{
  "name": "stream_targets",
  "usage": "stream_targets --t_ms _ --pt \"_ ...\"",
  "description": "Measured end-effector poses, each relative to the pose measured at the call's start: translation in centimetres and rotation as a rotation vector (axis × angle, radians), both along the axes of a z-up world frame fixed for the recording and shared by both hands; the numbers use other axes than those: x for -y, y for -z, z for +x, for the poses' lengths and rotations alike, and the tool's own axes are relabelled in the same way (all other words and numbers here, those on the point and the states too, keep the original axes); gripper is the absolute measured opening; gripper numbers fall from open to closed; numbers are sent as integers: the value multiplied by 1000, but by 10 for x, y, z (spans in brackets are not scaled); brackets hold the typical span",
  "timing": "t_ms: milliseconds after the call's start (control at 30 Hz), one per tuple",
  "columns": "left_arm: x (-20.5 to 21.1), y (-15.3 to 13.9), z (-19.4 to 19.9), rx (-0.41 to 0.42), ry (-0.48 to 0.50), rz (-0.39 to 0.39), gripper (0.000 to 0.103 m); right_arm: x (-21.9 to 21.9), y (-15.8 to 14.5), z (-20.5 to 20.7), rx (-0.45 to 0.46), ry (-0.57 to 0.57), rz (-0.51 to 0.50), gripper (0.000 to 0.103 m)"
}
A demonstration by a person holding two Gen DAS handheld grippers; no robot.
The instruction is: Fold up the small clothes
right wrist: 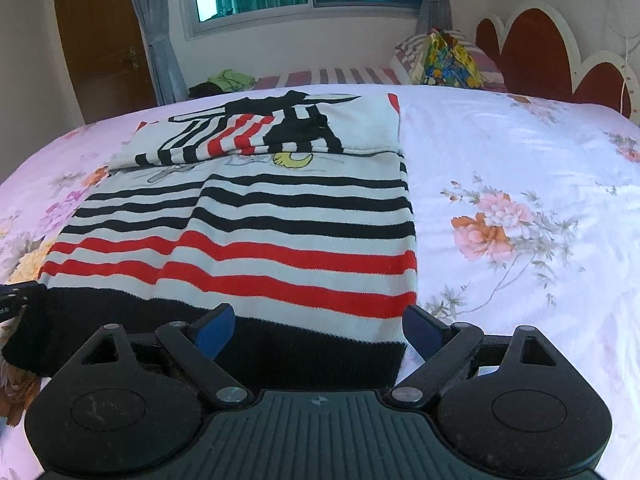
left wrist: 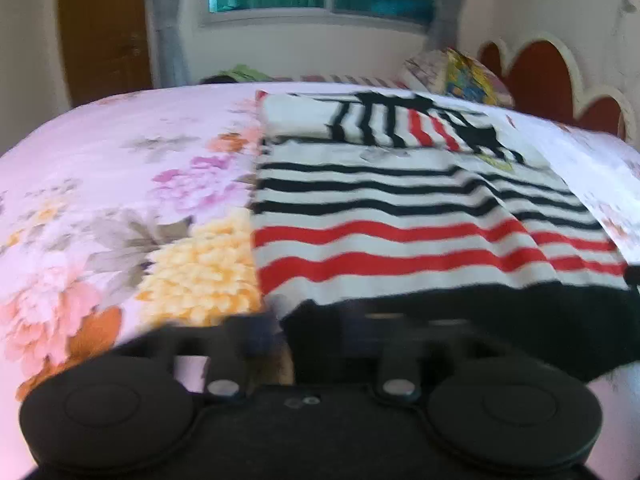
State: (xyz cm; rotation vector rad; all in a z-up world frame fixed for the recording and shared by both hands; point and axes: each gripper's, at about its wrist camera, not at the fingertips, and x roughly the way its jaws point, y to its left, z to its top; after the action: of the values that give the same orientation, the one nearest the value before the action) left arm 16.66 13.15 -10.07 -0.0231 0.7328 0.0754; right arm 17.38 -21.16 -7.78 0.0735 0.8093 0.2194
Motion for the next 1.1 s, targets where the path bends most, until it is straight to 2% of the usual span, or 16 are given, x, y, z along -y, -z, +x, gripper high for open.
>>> stream_targets --t_ms 67,500,533,567,600,633,700,733,767,800,833,900,933,1033,1100 --pt "0 -3 -9 55 -34 27 87 0 -1 -2 1 2 -2 90" --pt "4 7 -23 -64 -18 22 86 5 -1 -11 -17 12 3 90" --pt "3 6 -24 -62 -6 14 82 5 -1 -11 -17 9 4 90" --pt "3 4 -25 -56 18 3 34 4 -2 -12 -15 6 4 90" --pt "3 4 -23 -70 27 11 10 4 -2 -12 -13 4 3 90" --pt "4 3 -22 -80 20 16 3 3 -2 -12 -12 3 2 90" --pt "10 -1 -21 -66 46 45 3 3 -2 -11 -12 4 7 90" --pt "13 -2 -21 -54 55 57 5 3 -2 -11 -13 6 9 90" --pt "15 -3 -20 -51 51 53 21 3 -2 -11 -13 6 11 90" --pt "15 -3 -19 -49 37 44 41 3 -3 -11 -12 5 13 90" --pt "15 -5 -20 -32 2 39 95 2 -3 -10 -12 3 12 90" --pt "10 -9 -27 68 -77 15 98 2 -3 -10 -11 3 10 90" --pt "9 -10 -27 78 -94 8 98 2 -4 -10 -10 1 12 90" --pt "9 -9 -20 23 -66 22 98 3 -4 -10 -10 0 13 90" --pt "10 -9 -20 25 -57 43 98 4 -3 -10 -12 1 14 90"
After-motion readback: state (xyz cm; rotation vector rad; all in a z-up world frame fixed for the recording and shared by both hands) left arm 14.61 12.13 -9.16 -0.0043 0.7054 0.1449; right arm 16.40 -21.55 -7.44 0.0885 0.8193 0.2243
